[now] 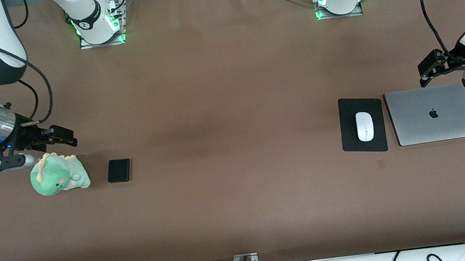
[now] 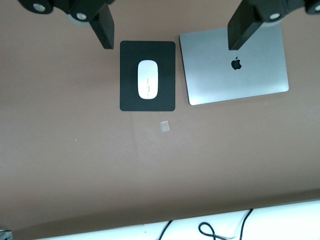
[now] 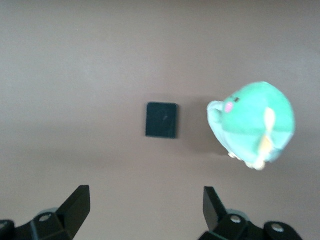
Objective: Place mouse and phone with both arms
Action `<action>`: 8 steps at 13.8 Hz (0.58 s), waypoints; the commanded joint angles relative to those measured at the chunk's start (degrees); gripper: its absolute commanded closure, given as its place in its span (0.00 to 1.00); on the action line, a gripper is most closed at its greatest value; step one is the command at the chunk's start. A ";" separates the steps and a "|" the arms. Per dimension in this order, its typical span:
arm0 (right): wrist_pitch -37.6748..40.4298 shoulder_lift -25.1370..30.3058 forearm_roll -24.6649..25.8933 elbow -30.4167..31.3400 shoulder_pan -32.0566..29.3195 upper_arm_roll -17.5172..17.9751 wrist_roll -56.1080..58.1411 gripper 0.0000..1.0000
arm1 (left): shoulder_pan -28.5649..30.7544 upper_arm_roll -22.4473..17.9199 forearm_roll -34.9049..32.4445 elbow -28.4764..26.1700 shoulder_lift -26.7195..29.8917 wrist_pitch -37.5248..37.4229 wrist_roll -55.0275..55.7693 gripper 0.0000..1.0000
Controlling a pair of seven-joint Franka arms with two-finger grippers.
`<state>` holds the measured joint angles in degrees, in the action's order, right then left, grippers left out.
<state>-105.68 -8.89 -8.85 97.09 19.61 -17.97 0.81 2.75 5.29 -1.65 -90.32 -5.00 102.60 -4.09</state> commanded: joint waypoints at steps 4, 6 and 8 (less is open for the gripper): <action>11.71 1.25 4.90 -7.26 -15.02 12.85 0.33 0.00 | 0.50 -0.72 -0.54 2.60 -0.71 -4.06 -0.22 0.00; 13.03 3.09 6.39 -7.27 -15.21 13.13 0.33 0.00 | 0.59 -0.81 -0.46 2.69 -0.71 -5.21 0.75 0.00; 13.83 4.14 6.66 -7.27 -14.95 13.22 0.15 0.00 | 0.59 -0.63 -0.46 2.43 0.25 -7.75 -0.03 0.00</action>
<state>-93.60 -6.64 -3.30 89.94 5.71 -6.37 0.82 3.14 4.40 -1.65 -89.37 -5.08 98.12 -3.70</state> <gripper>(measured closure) 0.000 0.000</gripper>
